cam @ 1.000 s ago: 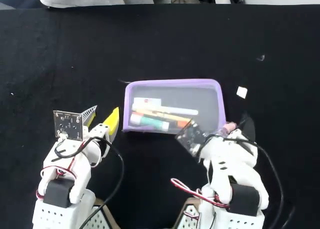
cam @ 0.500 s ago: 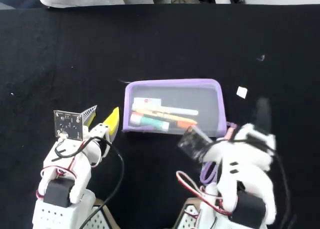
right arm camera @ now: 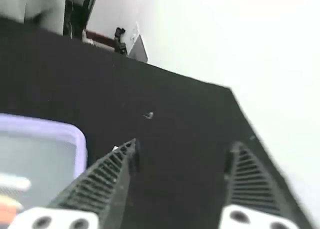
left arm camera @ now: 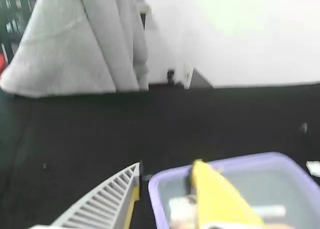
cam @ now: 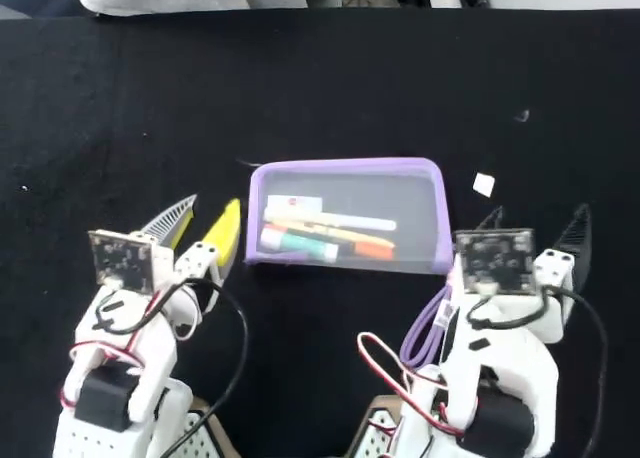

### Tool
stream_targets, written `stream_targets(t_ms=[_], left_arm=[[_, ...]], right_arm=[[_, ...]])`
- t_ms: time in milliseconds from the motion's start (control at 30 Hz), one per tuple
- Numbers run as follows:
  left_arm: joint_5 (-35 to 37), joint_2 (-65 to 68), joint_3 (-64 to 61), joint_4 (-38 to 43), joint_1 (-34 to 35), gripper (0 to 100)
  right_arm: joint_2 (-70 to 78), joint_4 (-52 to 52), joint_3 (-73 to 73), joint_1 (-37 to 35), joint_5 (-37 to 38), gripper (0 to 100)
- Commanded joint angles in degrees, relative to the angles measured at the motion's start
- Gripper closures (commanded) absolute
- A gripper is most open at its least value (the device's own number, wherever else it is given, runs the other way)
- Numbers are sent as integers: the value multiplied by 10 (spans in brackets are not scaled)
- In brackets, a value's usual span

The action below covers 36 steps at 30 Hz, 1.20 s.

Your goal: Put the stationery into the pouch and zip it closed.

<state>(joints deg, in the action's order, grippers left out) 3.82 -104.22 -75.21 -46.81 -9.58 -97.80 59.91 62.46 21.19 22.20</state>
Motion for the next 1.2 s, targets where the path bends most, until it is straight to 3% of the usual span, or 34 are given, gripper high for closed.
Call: stream_targets(t_ms=[0, 167, 267, 467, 667, 833, 1033, 1167], left_arm=[[4, -3, 63, 5, 1, 979], [7, -4, 72, -15, 1, 940], [10, -4, 95, -72, -3, 940], [88, -4, 141, -206, 2, 940], [52, -4, 117, -275, 2, 939], [-11, -4, 44, -269, 4, 939], [5, -4, -79, -170, 155, 939], [36, -4, -139, -133, 245, 939]], right_arm=[[7, -32, 6, 4, -86, 798], [7, -18, 17, -16, -188, 847], [7, 4, 42, -49, -195, 869], [7, 11, 102, -84, -200, 953], [7, 15, 148, -84, -196, 967], [7, 15, 195, -98, -195, 966], [7, 53, 218, -209, -194, 966], [7, 52, 236, -232, -194, 966]])
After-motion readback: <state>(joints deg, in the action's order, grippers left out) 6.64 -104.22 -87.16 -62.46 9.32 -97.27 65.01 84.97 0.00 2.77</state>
